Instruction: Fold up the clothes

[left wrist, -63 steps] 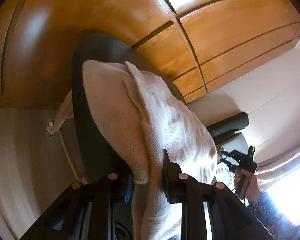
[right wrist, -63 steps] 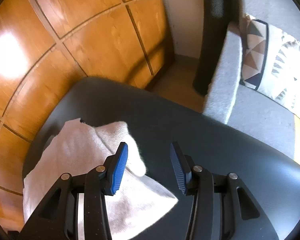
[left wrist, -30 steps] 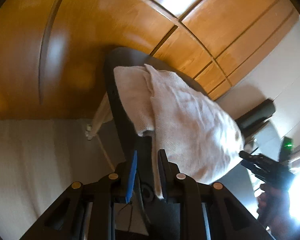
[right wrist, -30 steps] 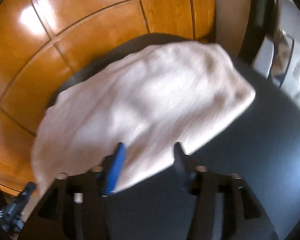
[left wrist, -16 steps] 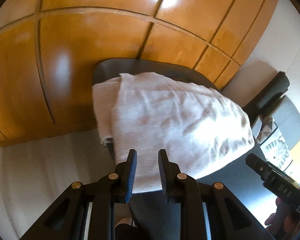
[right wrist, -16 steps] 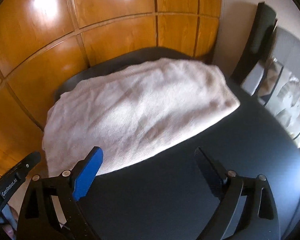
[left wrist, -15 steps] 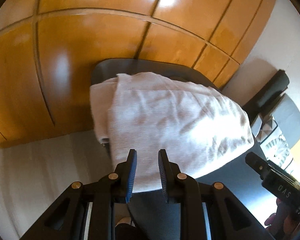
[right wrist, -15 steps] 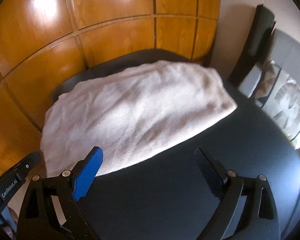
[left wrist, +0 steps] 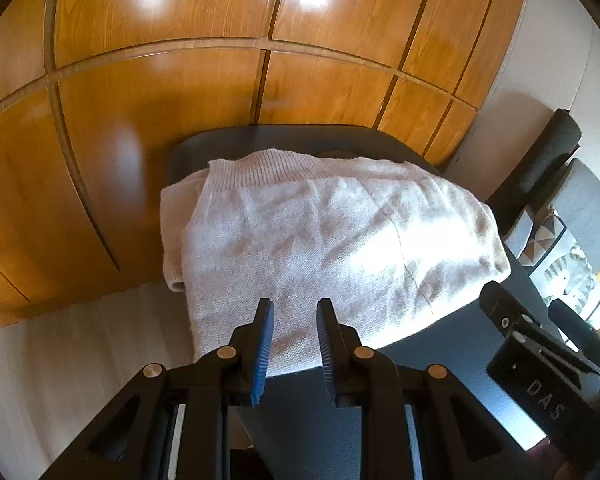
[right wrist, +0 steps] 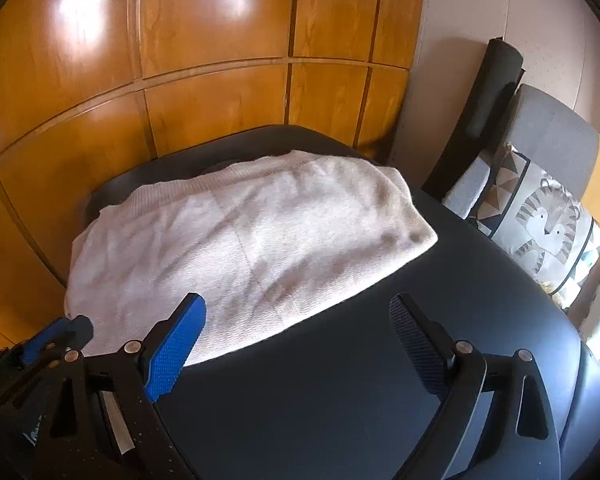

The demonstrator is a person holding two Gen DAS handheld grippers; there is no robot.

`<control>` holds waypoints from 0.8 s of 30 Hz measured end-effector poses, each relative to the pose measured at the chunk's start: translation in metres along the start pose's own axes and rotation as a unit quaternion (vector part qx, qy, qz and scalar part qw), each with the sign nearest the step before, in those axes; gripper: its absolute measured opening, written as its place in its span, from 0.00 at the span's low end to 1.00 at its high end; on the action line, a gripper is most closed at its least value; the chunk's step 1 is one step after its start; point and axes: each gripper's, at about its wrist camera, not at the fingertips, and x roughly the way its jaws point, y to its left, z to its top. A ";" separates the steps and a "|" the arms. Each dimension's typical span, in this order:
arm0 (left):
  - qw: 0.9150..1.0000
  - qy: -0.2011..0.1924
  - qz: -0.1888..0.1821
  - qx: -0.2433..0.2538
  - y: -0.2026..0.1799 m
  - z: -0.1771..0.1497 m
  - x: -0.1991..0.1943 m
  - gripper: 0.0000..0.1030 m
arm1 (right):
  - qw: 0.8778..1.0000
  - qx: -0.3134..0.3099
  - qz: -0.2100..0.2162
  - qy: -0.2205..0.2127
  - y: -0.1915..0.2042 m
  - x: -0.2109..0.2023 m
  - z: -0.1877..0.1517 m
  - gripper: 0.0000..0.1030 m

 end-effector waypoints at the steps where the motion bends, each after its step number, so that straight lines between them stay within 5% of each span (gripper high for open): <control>1: 1.000 -0.001 0.001 -0.001 -0.001 0.000 -0.001 0.21 | 1.000 0.001 -0.002 -0.001 0.001 -0.001 0.000 0.92; 12: 1.000 -0.019 0.015 -0.014 -0.006 0.007 -0.009 0.21 | 0.999 0.008 0.003 -0.037 0.006 -0.008 0.008 0.92; 24: 0.999 -0.020 0.022 -0.020 -0.001 0.008 -0.007 0.21 | 1.000 -0.001 -0.004 -0.024 0.015 0.000 0.007 0.92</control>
